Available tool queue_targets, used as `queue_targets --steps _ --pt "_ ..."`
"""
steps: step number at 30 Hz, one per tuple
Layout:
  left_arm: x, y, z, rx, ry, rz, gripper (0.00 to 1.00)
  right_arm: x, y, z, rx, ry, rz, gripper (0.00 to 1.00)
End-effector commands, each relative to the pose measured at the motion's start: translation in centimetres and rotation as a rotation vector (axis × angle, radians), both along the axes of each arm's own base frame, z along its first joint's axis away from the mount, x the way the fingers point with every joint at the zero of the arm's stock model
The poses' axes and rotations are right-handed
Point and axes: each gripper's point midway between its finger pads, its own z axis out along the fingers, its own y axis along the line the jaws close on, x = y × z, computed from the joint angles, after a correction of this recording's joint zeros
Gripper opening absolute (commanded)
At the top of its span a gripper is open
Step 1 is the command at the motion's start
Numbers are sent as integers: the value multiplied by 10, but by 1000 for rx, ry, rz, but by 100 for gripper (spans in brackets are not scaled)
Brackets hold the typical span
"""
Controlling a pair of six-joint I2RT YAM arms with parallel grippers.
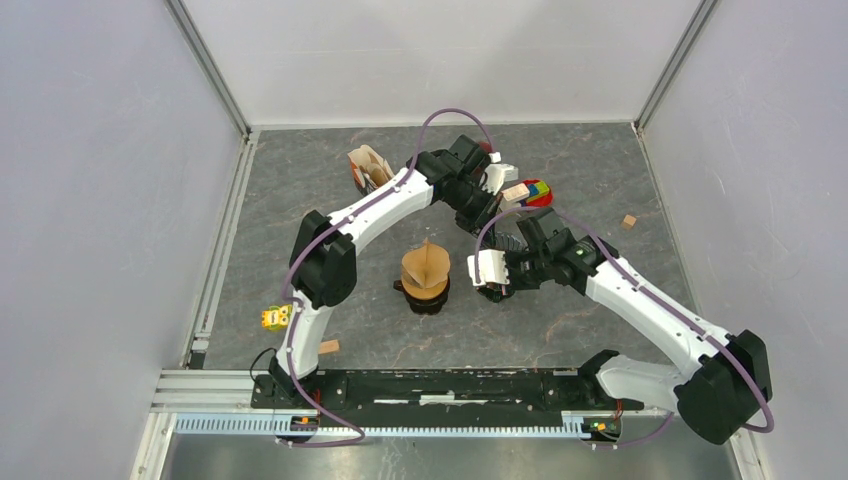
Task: Place the coffee filter in the dripper
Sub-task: Place the coffee dripper on the coffee server.
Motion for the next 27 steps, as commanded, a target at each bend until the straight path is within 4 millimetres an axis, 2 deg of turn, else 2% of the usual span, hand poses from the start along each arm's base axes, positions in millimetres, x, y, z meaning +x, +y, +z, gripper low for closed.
queue_targets --steps 1,8,15,21,27 --pt "-54 5 -53 170 133 -53 2 -30 -36 -60 -205 192 -46 0" --pt "-54 5 -54 170 130 -57 2 -32 -39 -68 -218 206 -48 0" --pt "-52 2 -47 156 119 -62 2 -21 -31 -44 -171 170 -54 1" --pt "-49 0 -37 145 94 -66 2 -10 -27 -20 -132 127 -73 17" --pt "-43 -2 -28 137 62 -65 9 0 -26 0 -99 81 -98 31"
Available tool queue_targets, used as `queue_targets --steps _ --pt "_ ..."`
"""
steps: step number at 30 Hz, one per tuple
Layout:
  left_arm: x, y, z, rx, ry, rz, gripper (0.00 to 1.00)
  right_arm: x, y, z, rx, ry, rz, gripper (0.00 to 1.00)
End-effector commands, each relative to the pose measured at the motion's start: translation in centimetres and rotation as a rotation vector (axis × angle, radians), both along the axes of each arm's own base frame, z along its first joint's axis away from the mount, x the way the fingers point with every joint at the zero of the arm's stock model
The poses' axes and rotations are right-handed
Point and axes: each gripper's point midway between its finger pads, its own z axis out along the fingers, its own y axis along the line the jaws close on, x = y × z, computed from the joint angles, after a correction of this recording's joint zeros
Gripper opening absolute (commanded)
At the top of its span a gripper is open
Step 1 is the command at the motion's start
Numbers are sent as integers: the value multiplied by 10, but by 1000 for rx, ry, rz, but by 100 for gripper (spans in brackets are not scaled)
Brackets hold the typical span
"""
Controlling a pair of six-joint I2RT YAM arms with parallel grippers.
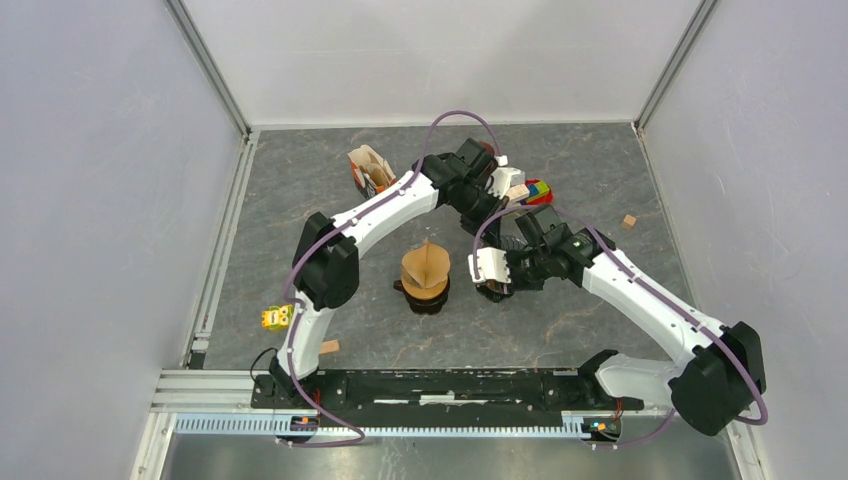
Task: Place the coffee filter in the dripper
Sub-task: Place the coffee dripper on the coffee server.
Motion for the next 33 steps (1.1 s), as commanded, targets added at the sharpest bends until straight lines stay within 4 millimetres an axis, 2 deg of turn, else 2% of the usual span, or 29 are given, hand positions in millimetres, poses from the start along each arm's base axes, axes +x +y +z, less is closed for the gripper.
queue_targets --steps 1,9,18,29,33 --pt "-38 6 -27 142 84 -49 9 3 -19 0 -62 24 -92 33" --pt "-28 7 -15 140 31 -43 9 5 -16 0 -45 23 -103 43" --pt "-11 16 -5 131 13 -10 2 12 -10 7 -22 11 -107 44" --pt "-2 22 -2 118 31 19 2 16 -4 15 -7 16 -98 45" --pt "-3 20 -6 119 46 16 7 16 -6 14 -17 16 -102 46"
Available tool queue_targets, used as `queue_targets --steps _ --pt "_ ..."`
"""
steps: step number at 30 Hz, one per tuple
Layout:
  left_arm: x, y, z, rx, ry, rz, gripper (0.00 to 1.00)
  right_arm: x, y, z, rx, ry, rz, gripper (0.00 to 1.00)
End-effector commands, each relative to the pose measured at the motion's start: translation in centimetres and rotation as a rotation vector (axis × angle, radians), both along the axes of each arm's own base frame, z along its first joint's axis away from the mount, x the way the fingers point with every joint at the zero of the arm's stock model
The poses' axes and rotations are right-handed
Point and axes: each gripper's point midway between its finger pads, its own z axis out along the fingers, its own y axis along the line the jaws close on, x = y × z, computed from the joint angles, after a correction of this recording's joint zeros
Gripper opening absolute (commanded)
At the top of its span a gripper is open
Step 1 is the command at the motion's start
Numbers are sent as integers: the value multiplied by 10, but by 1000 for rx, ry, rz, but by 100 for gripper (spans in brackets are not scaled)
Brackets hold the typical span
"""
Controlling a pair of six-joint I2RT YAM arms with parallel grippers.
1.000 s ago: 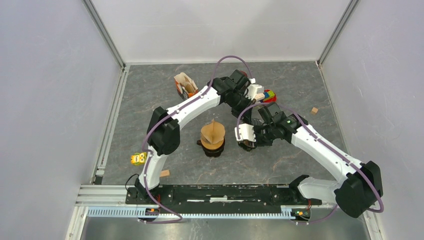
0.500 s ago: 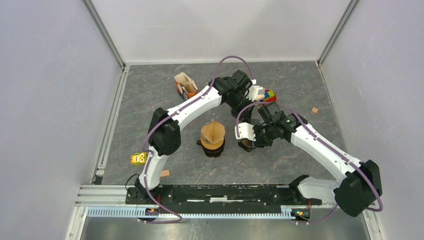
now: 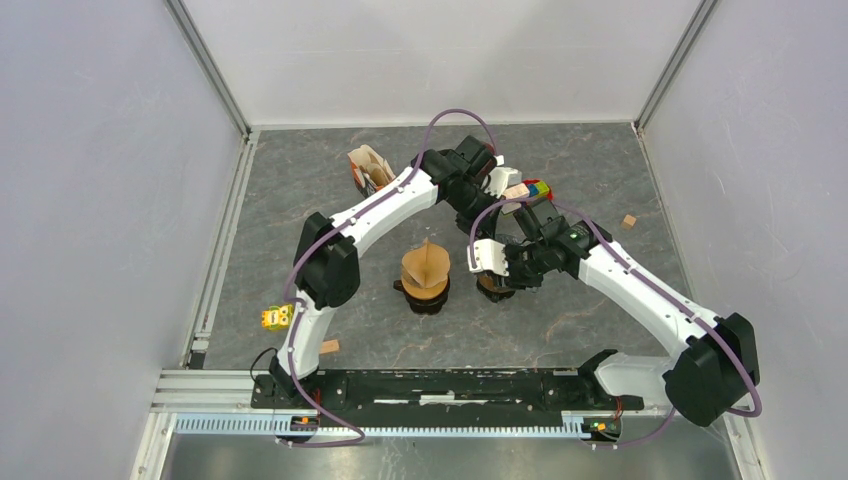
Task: Place the coffee filter in the dripper
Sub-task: Place the coffee dripper on the coffee server.
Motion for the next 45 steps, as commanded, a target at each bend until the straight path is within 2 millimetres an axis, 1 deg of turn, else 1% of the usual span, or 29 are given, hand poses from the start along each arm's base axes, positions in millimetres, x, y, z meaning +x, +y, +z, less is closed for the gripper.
queue_targets --steps 1,4,10,12,14,18,22,27,32,34,36,37,39,41,42,45 --pt "-1 7 -11 47 28 -7 8 14 -3 12 -12 -51 -27 46" --pt "-1 4 -12 40 36 -5 8 15 -5 14 -14 -61 -31 46" --pt "-2 -3 -5 12 42 -10 8 17 -7 20 -18 -81 -37 47" --pt "-3 -3 -6 13 45 -11 9 16 -7 20 -19 -81 -39 48" --pt "-3 -3 -8 15 49 -11 11 17 -8 21 -20 -84 -43 51" --pt "-3 -3 -6 13 43 -11 21 18 -9 26 -10 -99 -50 59" --pt "1 -2 3 13 7 -12 38 22 -8 38 12 -129 -61 67" --pt "8 1 24 -2 -66 -7 52 26 -2 57 63 -160 -65 70" --pt "18 11 53 -20 -146 11 60 24 5 68 106 -156 -58 70" --pt "26 21 69 -31 -190 38 63 24 10 77 134 -159 -51 70" --pt "40 37 83 -35 -231 84 64 22 13 84 160 -160 -43 70" --pt "49 48 91 -36 -253 117 65 20 16 87 175 -159 -35 70" --pt "69 72 103 -29 -289 191 65 17 20 92 199 -154 -14 70" --pt "90 101 109 -12 -321 269 64 14 23 95 217 -153 8 69" --pt "103 118 112 -6 -335 317 63 14 24 98 224 -156 14 69" --pt "129 158 109 10 -328 422 58 14 25 101 233 -165 22 68"
